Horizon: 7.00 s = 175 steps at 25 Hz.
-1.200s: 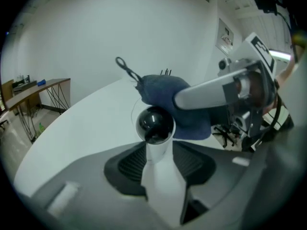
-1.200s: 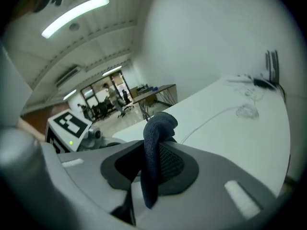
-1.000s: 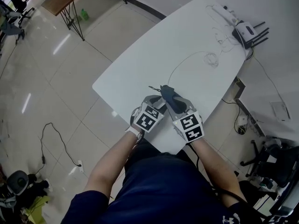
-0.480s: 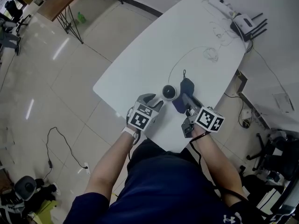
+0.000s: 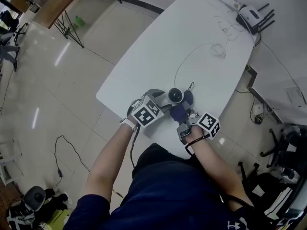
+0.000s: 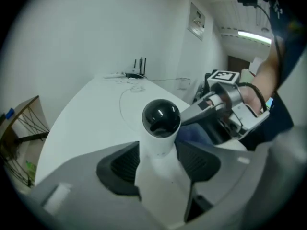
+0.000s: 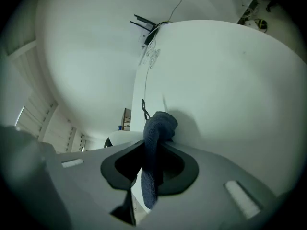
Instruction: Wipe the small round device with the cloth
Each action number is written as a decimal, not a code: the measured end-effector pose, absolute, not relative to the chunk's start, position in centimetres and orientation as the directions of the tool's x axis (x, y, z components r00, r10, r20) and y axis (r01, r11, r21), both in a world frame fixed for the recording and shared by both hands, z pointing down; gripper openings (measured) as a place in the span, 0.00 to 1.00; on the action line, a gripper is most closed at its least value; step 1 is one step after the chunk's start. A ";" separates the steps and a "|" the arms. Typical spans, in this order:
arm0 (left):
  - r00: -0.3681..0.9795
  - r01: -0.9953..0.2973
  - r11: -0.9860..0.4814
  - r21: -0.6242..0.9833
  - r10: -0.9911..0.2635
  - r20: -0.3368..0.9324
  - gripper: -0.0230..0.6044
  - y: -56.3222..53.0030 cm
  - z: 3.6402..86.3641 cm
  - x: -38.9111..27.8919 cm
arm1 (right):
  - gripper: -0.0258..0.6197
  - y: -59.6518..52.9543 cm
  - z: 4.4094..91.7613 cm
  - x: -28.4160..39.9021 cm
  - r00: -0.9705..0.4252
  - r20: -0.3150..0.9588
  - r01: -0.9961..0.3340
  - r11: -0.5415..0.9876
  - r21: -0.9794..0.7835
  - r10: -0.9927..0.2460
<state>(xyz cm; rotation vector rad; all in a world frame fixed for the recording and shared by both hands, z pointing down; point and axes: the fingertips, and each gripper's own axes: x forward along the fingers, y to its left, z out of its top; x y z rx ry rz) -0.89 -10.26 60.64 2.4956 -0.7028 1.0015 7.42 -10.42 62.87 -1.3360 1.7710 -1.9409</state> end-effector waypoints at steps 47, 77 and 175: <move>0.836 -0.250 -0.535 0.807 -0.540 -0.099 0.67 -5.9 45.4 -3.2 | 0.15 -7.2 42.3 -1.9 -0.999 -0.006 0.036 0.581 -0.813 0.054; 0.701 -0.696 -0.167 0.698 -0.370 0.610 0.18 -11.8 60.9 -4.1 | 0.27 -12.7 54.8 5.1 -0.845 0.406 -0.529 0.432 -0.731 -0.349; 0.293 0.044 -0.916 -0.398 -0.369 0.882 0.18 -9.6 55.0 0.8 | 0.49 -9.4 61.3 2.4 -0.666 0.658 -0.625 0.744 -0.237 -0.350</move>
